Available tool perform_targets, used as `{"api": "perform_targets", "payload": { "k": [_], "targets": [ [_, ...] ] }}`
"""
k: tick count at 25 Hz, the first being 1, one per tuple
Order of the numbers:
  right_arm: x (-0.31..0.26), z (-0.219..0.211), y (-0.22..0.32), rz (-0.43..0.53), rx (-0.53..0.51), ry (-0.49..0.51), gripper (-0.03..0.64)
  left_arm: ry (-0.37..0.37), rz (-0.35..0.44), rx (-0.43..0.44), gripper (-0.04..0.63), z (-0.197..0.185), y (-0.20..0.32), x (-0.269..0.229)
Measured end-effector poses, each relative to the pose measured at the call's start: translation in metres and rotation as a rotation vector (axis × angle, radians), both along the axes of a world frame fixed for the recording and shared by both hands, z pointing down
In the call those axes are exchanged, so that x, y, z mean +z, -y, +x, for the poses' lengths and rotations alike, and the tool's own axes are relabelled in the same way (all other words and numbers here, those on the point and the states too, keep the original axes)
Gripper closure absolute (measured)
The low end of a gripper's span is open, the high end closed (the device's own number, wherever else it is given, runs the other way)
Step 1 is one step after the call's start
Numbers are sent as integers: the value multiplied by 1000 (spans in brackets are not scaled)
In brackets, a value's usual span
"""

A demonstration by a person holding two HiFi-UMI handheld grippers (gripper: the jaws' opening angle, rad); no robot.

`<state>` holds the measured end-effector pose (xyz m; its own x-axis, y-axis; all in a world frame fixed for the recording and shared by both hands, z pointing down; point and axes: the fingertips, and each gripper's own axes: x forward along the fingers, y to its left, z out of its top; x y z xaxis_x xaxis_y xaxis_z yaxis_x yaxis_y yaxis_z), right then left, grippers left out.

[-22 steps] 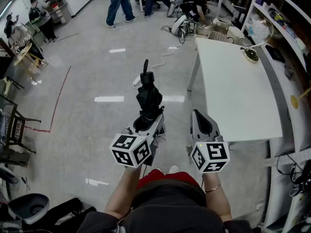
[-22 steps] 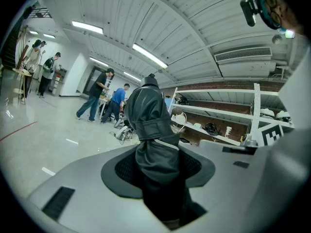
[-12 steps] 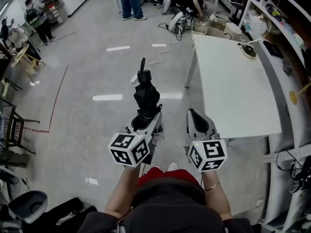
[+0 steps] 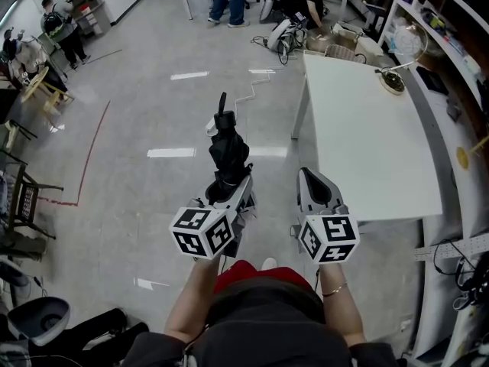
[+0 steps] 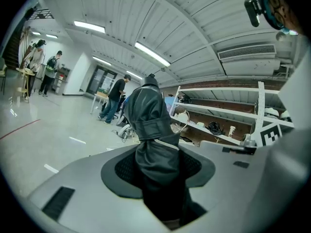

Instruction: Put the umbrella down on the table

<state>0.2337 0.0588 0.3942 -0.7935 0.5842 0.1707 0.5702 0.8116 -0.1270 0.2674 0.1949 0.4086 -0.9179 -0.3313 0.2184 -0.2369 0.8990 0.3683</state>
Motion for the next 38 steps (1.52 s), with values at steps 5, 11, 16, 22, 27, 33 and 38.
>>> {"api": "perform_targets", "payload": {
  "k": [5,11,16,22,27,33,38],
  "targets": [
    [-5,-10,18,6,43,15,601,11,-2,-12,402,-5,4,-4],
    [-6,-21,42,-13,62,15,601,20,-18,-27,402,-17,17,-8],
    [-8,-31,39,-28,64,10,601,21,-20,-34,402,-28,13,-13],
    [-12,-50,39,-64,65,1,601,33,21,-5,402,-49,20,-16],
    [-9,-71,31,-61,80,-8,601,26,9,12,402,-75,16,-11],
    [5,-107,19,-54,105,-35,601,11,20,45,402,-120,7,-1],
    [14,-153,2,-55,137,-50,601,0,18,78,402,-172,-9,6]
  ]
}}
